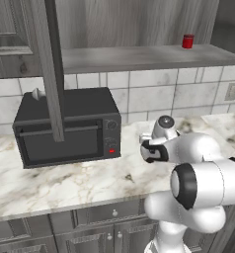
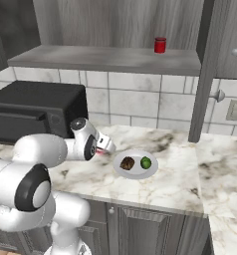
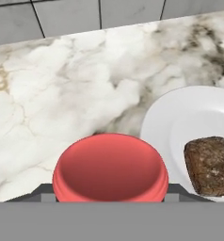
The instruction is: Pick the avocado and bread from the counter and place them on the plate. Then pick the jam from the cabinet and place it next to the plate. Lastly close the cabinet door.
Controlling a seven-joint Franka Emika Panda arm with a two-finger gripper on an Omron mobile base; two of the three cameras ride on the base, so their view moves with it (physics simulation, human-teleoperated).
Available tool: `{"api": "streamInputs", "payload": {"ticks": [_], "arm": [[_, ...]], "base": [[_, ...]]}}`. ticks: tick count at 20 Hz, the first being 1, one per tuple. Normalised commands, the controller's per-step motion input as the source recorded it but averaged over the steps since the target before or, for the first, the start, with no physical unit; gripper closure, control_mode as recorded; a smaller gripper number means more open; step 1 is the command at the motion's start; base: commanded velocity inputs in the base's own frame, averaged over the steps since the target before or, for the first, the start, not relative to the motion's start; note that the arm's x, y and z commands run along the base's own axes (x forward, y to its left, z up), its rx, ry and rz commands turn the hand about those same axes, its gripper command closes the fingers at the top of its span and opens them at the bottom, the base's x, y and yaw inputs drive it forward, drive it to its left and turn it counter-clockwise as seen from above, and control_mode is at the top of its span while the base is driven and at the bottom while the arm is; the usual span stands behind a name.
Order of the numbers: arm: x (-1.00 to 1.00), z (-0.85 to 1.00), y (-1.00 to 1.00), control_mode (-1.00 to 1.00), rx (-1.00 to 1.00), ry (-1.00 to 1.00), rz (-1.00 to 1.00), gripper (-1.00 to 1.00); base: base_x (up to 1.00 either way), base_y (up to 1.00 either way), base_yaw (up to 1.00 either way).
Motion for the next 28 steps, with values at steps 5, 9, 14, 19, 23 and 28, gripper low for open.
{"api": "streamInputs", "payload": {"ticks": [5, 9, 14, 19, 23, 28], "arm": [[0.20, -0.17, -0.10, -1.00, -0.01, 0.00, 0.00, 1.00], [0.15, -0.17, -0.12, -1.00, -0.01, 0.00, 0.03, 1.00], [0.11, -0.22, -0.05, -1.00, -0.01, -0.07, 0.05, 1.00], [0.12, -0.21, 0.00, -1.00, 0.00, -0.09, 0.06, 1.00], [0.08, -0.17, 0.00, -1.00, 0.00, -0.08, 0.08, 1.00], [0.07, -0.10, 0.00, -1.00, 0.00, -0.01, 0.05, 1.00]], "base": [[0.00, 0.00, 0.00], [0.00, 0.00, 0.00], [0.00, 0.00, 0.00], [0.00, 0.00, 0.00], [0.00, 0.00, 0.00], [0.00, 0.00, 0.00]]}}
